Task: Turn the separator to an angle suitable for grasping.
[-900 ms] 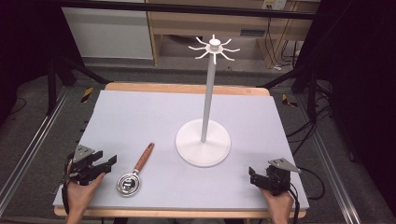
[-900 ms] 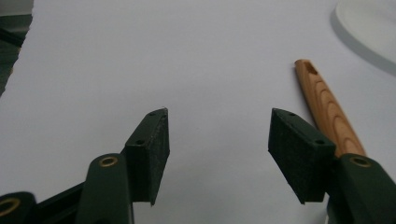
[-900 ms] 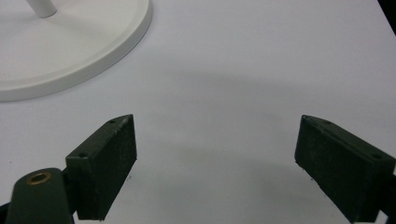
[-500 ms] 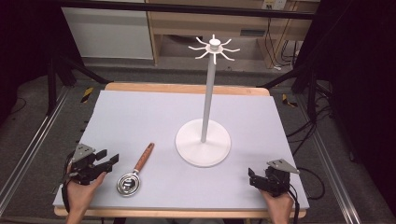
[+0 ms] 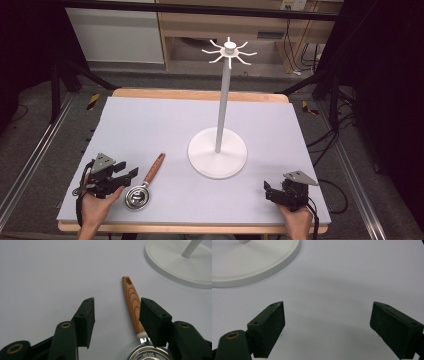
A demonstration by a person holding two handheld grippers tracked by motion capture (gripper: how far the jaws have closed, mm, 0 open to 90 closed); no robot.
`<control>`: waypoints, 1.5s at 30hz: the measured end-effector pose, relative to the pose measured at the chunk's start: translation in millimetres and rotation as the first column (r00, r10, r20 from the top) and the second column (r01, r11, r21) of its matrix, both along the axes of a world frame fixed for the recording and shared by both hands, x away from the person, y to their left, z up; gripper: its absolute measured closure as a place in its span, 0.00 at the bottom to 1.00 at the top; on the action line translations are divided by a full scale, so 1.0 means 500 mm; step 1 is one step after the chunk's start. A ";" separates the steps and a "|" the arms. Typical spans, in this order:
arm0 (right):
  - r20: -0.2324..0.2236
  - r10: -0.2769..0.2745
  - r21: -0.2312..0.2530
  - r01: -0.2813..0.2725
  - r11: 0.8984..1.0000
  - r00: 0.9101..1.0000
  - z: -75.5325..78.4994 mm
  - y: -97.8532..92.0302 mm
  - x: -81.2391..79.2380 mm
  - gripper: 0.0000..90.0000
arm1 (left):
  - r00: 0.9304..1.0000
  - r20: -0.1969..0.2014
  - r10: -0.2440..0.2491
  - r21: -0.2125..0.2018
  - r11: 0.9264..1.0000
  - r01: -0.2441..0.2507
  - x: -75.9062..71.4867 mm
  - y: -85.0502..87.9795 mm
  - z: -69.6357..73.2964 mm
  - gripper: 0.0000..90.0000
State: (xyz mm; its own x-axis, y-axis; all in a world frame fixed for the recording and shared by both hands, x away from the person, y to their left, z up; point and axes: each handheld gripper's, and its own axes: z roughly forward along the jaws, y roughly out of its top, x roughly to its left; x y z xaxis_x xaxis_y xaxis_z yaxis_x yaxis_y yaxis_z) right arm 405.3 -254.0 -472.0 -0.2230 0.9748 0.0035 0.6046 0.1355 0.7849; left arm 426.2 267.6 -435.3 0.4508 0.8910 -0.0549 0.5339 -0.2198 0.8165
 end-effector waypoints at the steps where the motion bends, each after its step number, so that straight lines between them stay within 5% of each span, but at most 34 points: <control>1: 0.000 0.000 -0.001 0.000 1.000 1.000 0.000 0.000 0.000 0.15 | 1.000 -0.002 -0.010 0.009 1.000 0.010 0.000 -0.004 0.003 0.51; 23: 0.002 -0.017 0.010 0.017 1.000 1.000 0.003 -0.013 0.002 0.14 | 0.994 -0.062 -0.087 0.070 0.993 0.092 0.039 -0.073 0.037 0.52; 45: -0.021 0.019 -0.013 -0.020 1.000 1.000 -0.004 0.006 0.007 0.14 | 0.974 -0.197 -0.116 0.157 0.977 0.148 0.073 -0.108 -0.017 0.58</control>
State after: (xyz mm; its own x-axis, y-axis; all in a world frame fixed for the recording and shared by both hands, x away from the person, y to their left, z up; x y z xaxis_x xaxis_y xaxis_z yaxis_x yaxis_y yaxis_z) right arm 408.8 -251.1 -474.1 -0.2420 0.9703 -0.0042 0.6178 0.1575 0.7704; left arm 462.9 213.6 -444.0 0.5608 0.8280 -0.0024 0.6297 -0.4246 0.6505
